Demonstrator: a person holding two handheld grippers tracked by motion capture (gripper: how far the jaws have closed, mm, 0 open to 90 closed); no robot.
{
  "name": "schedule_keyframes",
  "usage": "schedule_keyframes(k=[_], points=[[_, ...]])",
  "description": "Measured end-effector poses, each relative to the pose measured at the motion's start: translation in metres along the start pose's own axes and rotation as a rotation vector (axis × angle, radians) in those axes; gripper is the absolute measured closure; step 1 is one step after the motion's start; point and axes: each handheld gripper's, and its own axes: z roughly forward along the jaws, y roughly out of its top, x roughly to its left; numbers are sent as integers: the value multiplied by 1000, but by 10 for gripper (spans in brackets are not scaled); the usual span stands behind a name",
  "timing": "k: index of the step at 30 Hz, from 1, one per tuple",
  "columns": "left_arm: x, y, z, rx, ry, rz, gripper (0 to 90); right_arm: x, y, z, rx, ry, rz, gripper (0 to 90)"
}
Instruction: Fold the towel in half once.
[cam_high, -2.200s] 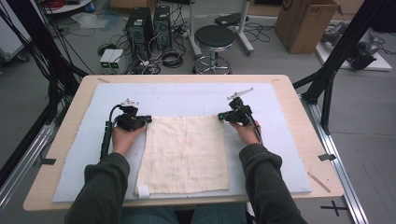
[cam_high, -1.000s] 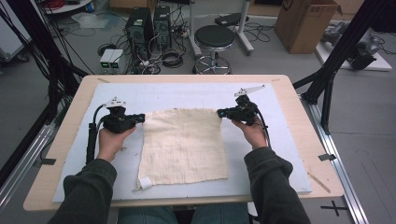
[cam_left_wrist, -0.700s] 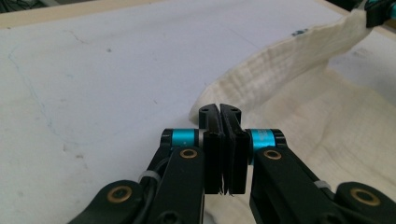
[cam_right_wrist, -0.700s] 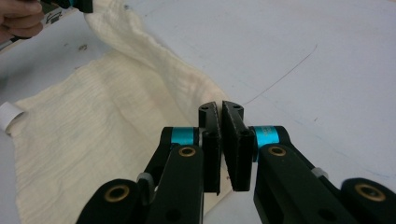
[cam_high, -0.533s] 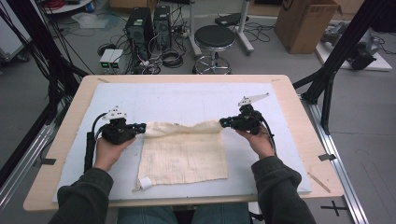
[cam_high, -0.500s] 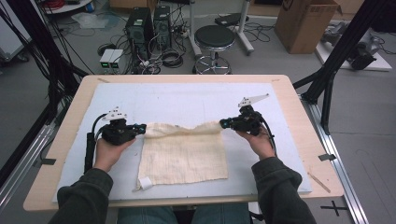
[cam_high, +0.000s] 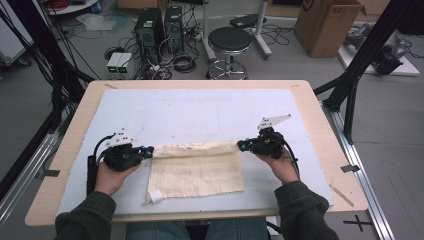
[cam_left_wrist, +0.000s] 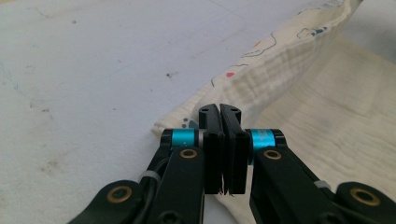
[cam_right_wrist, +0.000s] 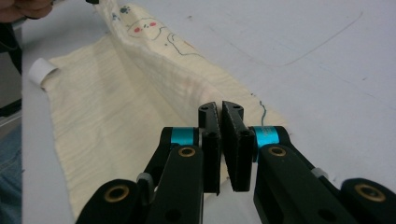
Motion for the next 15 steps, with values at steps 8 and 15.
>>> schedule_keyframes(k=[8, 15], points=[[-13, -14, -14, -19, -13, 19, 876, 17, -11, -6, 6, 9, -20, 860], [-27, -27, -19, 15, -3, 95, 875, 31, -23, -8, 28, 8, -50, 859]])
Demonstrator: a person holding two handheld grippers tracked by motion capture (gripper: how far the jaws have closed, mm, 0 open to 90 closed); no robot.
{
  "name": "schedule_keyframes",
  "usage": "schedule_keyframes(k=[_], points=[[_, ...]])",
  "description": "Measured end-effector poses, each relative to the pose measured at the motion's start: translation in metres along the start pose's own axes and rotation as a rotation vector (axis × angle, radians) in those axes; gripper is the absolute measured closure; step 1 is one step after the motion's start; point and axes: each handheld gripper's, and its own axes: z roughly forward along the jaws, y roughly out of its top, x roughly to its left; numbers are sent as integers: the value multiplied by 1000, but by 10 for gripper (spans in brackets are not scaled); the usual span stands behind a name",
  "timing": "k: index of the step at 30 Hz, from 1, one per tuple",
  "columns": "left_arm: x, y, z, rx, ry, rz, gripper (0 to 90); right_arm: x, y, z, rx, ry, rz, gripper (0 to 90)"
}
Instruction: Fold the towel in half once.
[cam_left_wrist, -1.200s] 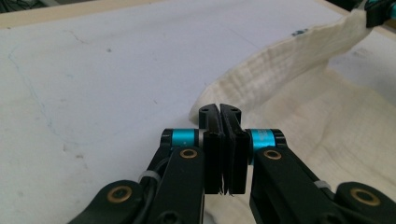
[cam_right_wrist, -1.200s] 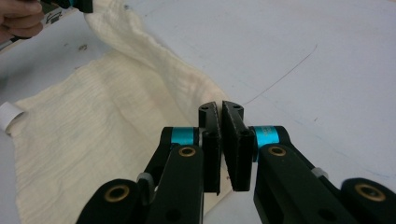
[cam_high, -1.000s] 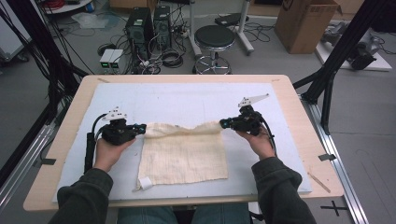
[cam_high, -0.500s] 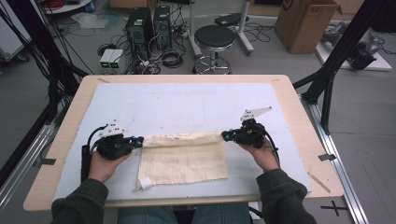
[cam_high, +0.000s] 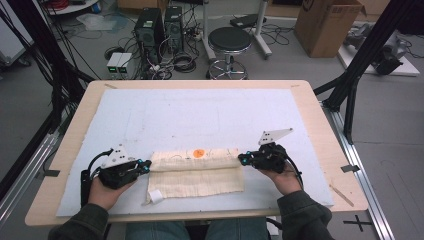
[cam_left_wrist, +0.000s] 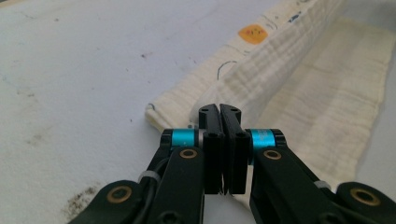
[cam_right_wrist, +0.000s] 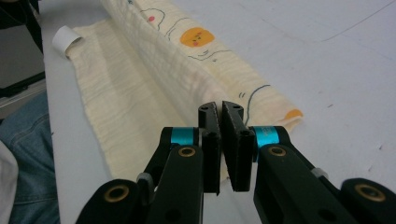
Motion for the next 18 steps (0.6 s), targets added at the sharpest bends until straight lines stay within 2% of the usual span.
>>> schedule_keyframes(k=[5, 7, 10, 11, 13, 18], points=[[-7, -9, -5, -9, -9, 3, 875, 8, -4, -2, 15, -2, -15, 858], [-9, -10, -7, -3, -7, 22, 875, 11, -5, -2, 21, -2, -18, 859], [-11, -13, -11, -4, -11, 22, 875, 15, -6, -1, 23, 0, -26, 859], [-12, -14, -11, -9, -17, 11, 875, 16, -6, -1, 26, 4, -37, 858], [-15, -17, -12, -6, -24, 15, 875, 18, -7, -1, 35, -8, -42, 858], [-20, -19, -15, -1, -34, 23, 875, 22, -11, -2, 41, 1, -40, 858]])
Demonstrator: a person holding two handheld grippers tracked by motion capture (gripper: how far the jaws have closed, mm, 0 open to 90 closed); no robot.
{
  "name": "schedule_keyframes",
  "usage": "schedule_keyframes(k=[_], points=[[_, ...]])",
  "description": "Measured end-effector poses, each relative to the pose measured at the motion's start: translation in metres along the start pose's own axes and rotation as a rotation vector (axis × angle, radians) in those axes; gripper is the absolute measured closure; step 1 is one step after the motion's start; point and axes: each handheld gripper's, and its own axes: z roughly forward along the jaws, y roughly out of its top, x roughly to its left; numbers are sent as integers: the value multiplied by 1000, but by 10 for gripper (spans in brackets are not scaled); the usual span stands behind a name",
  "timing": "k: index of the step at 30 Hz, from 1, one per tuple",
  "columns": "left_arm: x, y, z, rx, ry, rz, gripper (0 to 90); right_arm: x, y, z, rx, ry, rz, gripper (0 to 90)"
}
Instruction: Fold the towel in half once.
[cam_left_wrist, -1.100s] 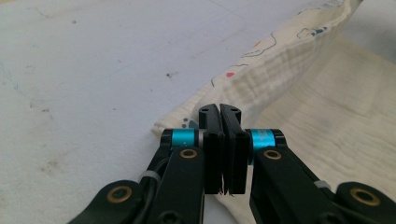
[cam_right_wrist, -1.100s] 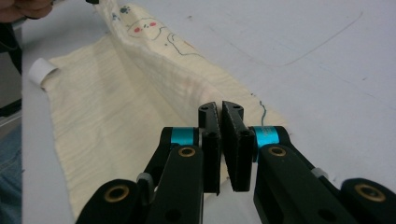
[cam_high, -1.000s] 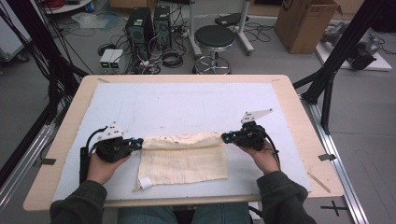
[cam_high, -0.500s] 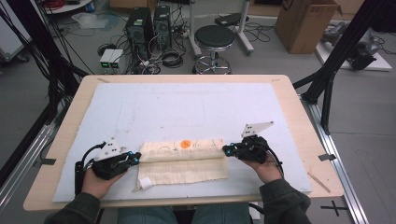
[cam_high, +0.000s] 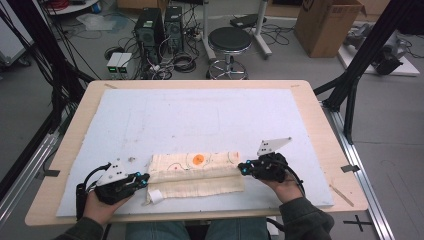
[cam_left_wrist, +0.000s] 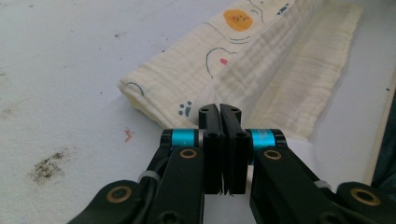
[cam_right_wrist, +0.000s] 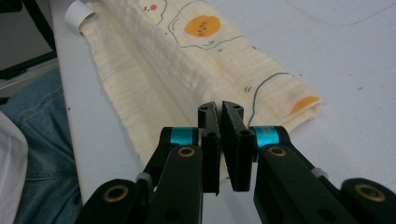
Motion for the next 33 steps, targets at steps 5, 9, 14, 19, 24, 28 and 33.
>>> schedule_keyframes(k=[5, 9, 14, 19, 24, 28, 33], points=[[-4, -3, -1, 5, -20, 9, 872, 3, -5, -1, 7, 7, -1, 847], [-4, -2, -7, -27, -42, -19, 709, 7, -10, -3, -2, 64, 3, 717], [-2, 3, -11, -63, -61, -38, 622, 12, -8, -14, -36, 88, -11, 686], [-8, 5, 5, -12, -87, -11, 689, 11, -10, 0, 11, 89, -25, 696], [-8, -2, 17, 66, -98, 10, 757, 12, -15, 15, 72, 92, -49, 747], [-5, -9, 19, 101, -104, 11, 756, 11, -21, 16, 100, 75, -50, 753], [-5, -11, 19, 99, -112, 6, 772, 13, -25, 17, 113, 63, -49, 753]])
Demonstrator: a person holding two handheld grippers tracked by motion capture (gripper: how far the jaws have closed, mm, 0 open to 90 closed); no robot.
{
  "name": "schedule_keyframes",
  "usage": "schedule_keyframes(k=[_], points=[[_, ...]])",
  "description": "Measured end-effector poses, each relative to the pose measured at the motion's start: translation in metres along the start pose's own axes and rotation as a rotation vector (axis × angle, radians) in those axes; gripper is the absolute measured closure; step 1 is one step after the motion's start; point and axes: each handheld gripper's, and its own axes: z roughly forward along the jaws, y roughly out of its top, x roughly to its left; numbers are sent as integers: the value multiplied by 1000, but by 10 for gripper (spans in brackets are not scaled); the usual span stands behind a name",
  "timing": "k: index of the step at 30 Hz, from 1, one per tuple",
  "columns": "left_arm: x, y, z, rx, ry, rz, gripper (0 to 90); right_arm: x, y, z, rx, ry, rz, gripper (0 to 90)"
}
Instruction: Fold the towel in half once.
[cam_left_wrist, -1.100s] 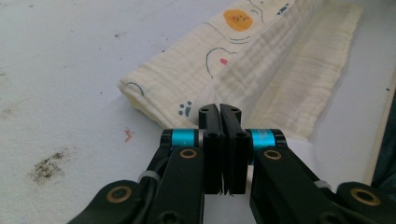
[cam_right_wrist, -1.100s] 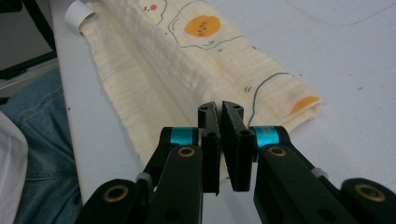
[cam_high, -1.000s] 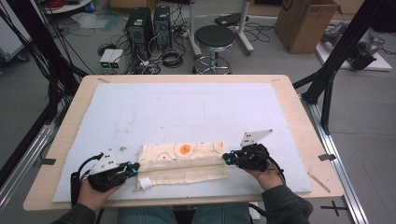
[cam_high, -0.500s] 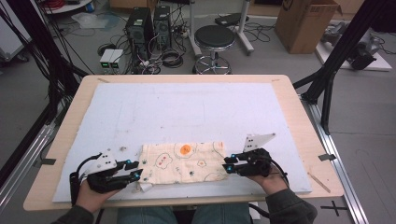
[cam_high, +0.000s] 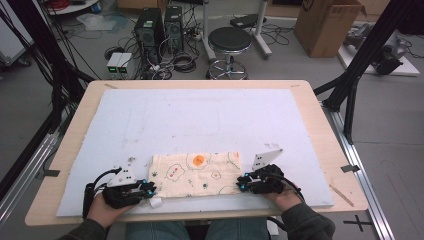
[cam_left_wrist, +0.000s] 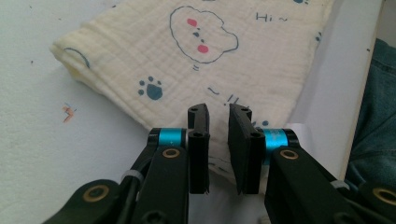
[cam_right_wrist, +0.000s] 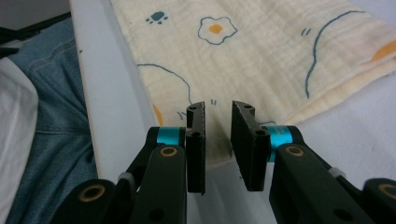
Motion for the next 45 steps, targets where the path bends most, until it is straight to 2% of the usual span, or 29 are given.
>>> schedule_keyframes(k=[2, 4, 6, 8, 10, 16, 20, 25, 32, 35, 36, 39, 41, 45], points=[[0, 1, -1, 4, 2, 11, 752, 1, 0, 1, -5, -5, -8, 753], [1, 3, -4, -13, 2, 2, 724, 0, 0, 0, -6, -4, -1, 749], [4, 3, -7, -35, 3, -26, 715, 0, 2, -2, -41, 23, 10, 747], [7, 3, -9, -55, -2, -53, 711, -1, 7, -5, -83, 23, 9, 747], [8, 3, -10, -70, 4, -60, 687, -2, 11, -7, -99, 19, 10, 739], [12, 7, -14, -107, 28, -67, 663, -9, 15, -10, -126, -4, 26, 717], [18, 12, -14, -132, 36, -102, 699, -13, 17, -10, -121, -22, 19, 711], [29, 19, -10, -130, 75, -129, 690, -24, 26, -9, -129, -60, 28, 701], [50, 34, 4, -138, 146, -181, 635, -49, 39, -3, -140, -119, 87, 613], [59, 39, 13, -146, 137, -214, 604, -60, 43, -1, -156, -131, 123, 582], [62, 40, 16, -140, 131, -231, 585, -64, 44, 0, -157, -133, 138, 560], [69, 41, 24, -94, 149, -238, 552, -73, 47, 4, -168, -118, 171, 532], [73, 42, 28, -82, 141, -258, 542, -78, 49, 6, -175, -101, 187, 518], [75, 43, 35, -36, 133, -268, 550, -83, 48, 12, -146, -83, 209, 522]])
